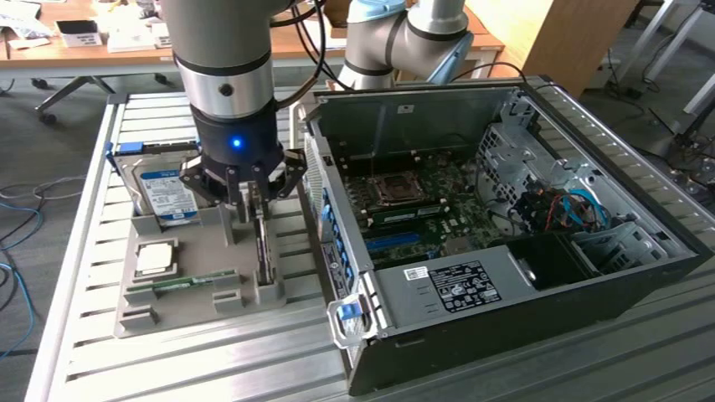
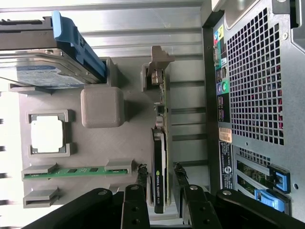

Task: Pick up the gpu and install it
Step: 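Pick up the gpu and move the gpu toward the slot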

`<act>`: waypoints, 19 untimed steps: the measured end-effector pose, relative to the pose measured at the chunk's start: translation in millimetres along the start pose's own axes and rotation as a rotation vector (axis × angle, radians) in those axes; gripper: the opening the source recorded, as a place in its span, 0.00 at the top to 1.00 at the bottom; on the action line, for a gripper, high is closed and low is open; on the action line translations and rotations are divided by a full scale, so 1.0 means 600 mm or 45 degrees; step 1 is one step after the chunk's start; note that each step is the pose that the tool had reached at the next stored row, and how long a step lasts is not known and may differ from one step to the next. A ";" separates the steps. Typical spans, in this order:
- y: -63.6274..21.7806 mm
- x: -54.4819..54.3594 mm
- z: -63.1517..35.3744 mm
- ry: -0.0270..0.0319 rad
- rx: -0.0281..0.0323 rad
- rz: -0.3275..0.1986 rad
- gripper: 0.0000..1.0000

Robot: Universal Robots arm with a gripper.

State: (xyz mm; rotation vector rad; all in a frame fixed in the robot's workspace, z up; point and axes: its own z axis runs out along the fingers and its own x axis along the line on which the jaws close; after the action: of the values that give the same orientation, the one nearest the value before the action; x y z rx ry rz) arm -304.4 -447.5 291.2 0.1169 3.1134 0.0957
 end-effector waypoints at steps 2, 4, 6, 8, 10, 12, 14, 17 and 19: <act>0.000 0.000 0.000 -0.0001 -0.0001 0.000 0.64; 0.000 0.000 0.000 -0.0001 -0.0001 0.000 0.64; 0.000 0.000 0.001 -0.0003 -0.0003 0.000 0.64; 0.000 0.000 0.002 -0.0003 -0.0003 0.000 0.64; 0.000 0.000 0.002 0.0000 0.0000 0.000 0.64; 0.000 0.000 0.002 0.0000 0.0000 0.000 0.64; 0.000 0.000 0.002 -0.0001 0.0000 0.000 0.64; 0.000 0.000 0.003 -0.0002 -0.0002 0.000 0.64; 0.000 0.000 0.003 0.0001 0.0001 0.000 0.64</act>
State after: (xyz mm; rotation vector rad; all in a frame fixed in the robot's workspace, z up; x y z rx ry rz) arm -304.5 -447.5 289.3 0.1169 3.1135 0.0956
